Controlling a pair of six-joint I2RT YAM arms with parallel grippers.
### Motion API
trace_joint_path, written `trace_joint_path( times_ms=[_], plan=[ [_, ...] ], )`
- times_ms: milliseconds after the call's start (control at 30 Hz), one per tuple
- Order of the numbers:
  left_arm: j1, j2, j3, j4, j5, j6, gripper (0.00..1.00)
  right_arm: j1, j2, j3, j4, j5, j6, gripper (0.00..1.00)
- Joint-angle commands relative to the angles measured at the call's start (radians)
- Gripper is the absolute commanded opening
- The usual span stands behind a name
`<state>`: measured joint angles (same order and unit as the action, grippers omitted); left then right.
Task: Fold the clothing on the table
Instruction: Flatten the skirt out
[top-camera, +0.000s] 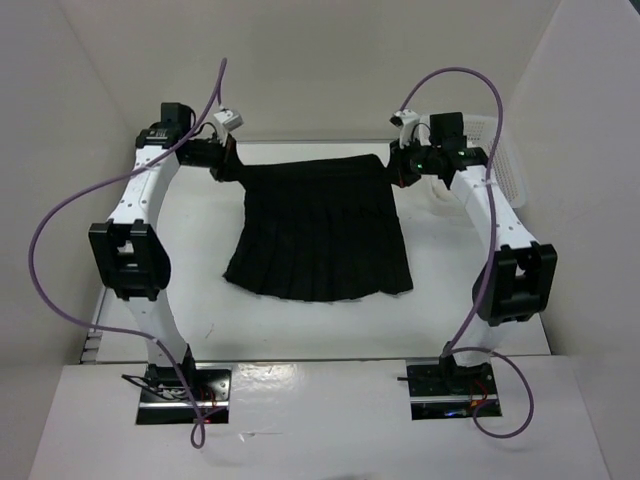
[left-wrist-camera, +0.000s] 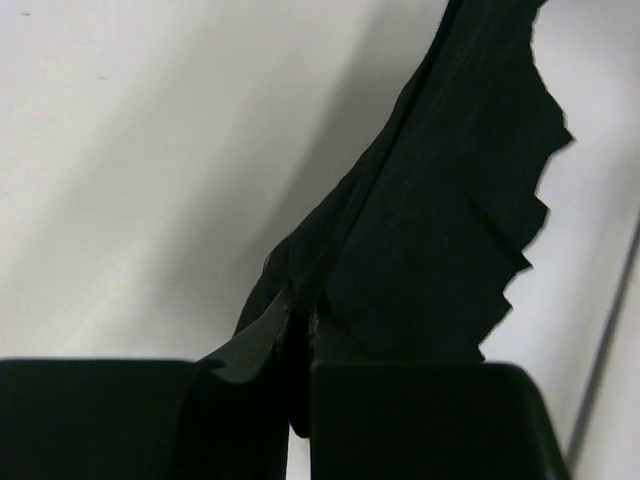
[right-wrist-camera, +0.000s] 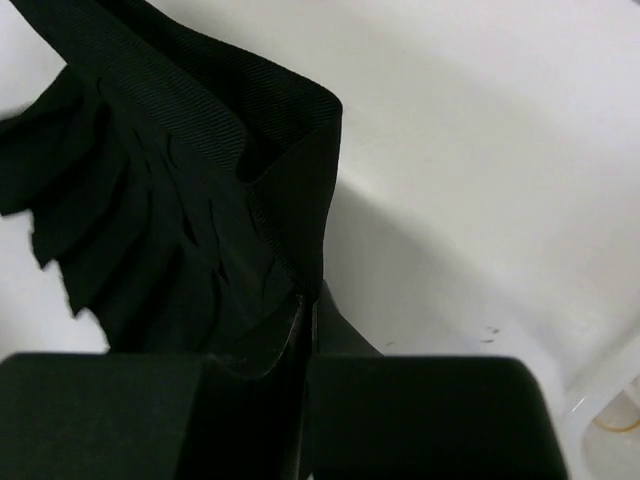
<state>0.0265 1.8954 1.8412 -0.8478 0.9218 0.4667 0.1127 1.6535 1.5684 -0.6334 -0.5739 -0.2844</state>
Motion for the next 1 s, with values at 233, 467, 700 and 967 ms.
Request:
trace_joint_path(
  times_ms=[233, 467, 700, 967],
  plan=[
    [-0.014, 0.306, 0.364, 0.018, -0.248, -0.083, 0.07, -0.008, 0.209, 0.136, 0.196, 0.338, -0.007, 0.00],
    [-0.023, 0.479, 0.635, -0.023, -0.279, -0.135, 0.60, 0.001, 0.337, 0.235, 0.247, 0.498, 0.014, 0.12],
    [-0.033, 0.636, 0.992, -0.162, -0.336, -0.203, 1.00, 0.011, 0.393, 0.358, 0.250, 0.634, 0.087, 0.68],
    [-0.054, 0.521, 0.920, -0.198, -0.340, -0.269, 1.00, 0.168, 0.224, 0.266, 0.167, 0.568, 0.025, 0.94]
  ],
)
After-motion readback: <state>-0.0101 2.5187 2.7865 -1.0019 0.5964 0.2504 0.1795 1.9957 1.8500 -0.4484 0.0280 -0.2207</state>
